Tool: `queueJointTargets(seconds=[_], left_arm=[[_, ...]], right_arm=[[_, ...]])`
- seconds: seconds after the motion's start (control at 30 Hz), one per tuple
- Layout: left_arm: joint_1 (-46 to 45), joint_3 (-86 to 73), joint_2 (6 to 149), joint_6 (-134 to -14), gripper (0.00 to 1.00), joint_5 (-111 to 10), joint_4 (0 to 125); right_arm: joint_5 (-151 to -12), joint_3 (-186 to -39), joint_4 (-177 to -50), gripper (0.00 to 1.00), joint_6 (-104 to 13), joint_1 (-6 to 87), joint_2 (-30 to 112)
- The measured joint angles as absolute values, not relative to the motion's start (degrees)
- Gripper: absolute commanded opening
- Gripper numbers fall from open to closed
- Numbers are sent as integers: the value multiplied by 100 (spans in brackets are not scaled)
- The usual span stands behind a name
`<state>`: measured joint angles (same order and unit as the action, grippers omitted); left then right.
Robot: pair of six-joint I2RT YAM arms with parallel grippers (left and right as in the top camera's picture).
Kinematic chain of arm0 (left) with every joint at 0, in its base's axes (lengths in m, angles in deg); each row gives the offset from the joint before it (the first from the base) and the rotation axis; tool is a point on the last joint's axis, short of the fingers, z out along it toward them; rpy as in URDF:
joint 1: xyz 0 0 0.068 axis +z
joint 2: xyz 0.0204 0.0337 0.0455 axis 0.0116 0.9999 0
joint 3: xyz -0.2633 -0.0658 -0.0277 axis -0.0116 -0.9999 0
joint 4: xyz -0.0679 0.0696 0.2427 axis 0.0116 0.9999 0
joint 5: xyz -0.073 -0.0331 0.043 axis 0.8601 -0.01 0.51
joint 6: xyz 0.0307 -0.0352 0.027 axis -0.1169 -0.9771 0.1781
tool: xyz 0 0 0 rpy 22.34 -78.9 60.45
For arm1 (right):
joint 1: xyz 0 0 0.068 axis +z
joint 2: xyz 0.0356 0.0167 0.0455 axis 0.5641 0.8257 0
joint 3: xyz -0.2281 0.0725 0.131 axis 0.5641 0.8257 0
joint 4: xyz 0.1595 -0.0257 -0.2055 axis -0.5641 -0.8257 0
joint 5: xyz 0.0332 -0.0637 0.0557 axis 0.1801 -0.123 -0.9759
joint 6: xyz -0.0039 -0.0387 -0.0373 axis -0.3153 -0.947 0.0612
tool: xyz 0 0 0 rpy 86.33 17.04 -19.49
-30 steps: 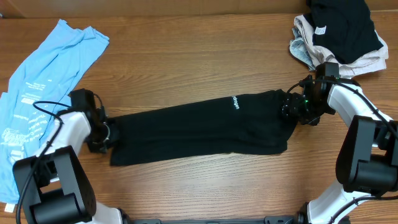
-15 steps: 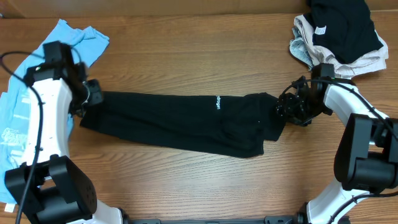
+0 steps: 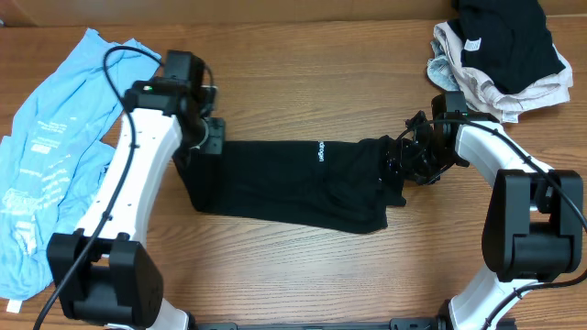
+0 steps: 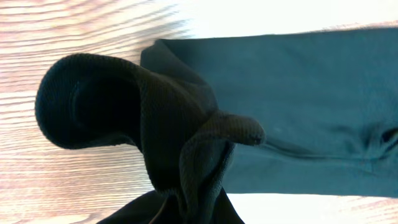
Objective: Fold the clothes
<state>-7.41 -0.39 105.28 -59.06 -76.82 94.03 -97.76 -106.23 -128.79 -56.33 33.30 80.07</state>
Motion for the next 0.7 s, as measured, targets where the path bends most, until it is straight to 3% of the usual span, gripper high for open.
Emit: queueJointTargets(seconds=[0.7], left_arm=[[-1720,-37,11770,-6037,4,-7481,9436]], right_arm=[[-9900,-10607,-12862,67,-5629,3212,8020]])
